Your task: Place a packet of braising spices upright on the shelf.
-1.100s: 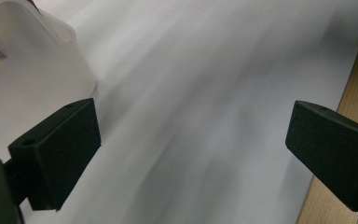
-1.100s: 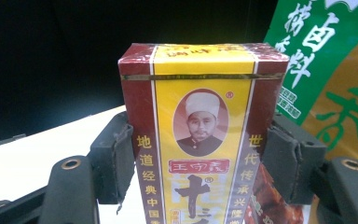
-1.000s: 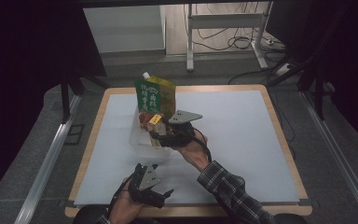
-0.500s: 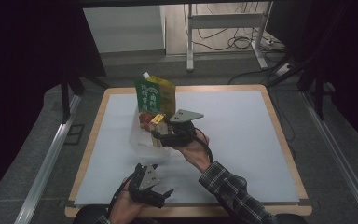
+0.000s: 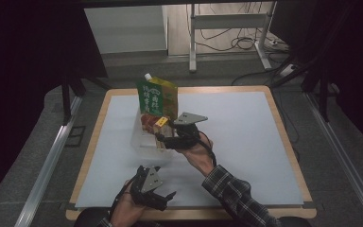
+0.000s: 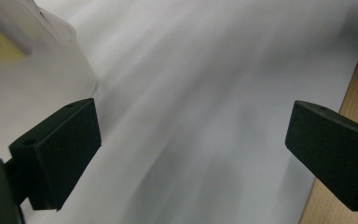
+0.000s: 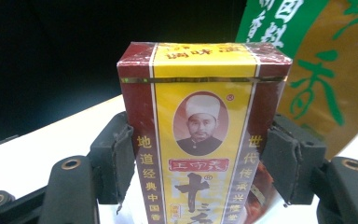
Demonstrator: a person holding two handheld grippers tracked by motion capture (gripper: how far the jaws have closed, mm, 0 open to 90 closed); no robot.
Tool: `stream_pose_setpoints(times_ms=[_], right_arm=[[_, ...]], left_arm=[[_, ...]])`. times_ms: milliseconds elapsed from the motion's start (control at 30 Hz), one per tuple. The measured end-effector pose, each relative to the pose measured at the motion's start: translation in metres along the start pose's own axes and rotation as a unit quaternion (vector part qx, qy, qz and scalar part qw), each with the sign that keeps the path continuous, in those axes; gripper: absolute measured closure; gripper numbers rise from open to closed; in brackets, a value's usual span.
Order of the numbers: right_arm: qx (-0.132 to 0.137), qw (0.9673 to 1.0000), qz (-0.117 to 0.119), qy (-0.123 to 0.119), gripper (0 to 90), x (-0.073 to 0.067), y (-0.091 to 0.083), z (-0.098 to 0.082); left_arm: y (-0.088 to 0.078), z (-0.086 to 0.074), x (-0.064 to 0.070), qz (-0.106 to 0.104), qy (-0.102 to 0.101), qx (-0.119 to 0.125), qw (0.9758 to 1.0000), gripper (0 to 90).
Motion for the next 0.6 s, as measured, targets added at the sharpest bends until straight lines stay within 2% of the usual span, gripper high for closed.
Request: stream_pose_setpoints(times_ms=[167,433,600], right_arm=[[0.001,0.9999,0.011,-0.007,32.3,0.000,0.010,-0.002],[-0.030,0.9994,0.003,-0.018,32.6,-0.002,0.024,-0.016],[-0.044,0.9989,0.001,-0.016,33.0,0.000,0.029,-0.023]], left_arm=[[0.000,0.000,0.000,-0.001,-0.002,0.000,1.0000,3.4],[0.001,0.000,0.001,0.000,0.000,-0.002,1.0000,3.5],[0.001,0.000,0.002,0.000,0.002,-0.002,1.0000,3.5]])
Point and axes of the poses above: each handheld gripper's, and its own axes: y roughly forward along the jaws, z roughly out of its top, x roughly to its right, the point moved 3 cm from there along y, roughly forward along the jaws, and after that the axes turned 11 degrees about z, right-handed, at the moved point
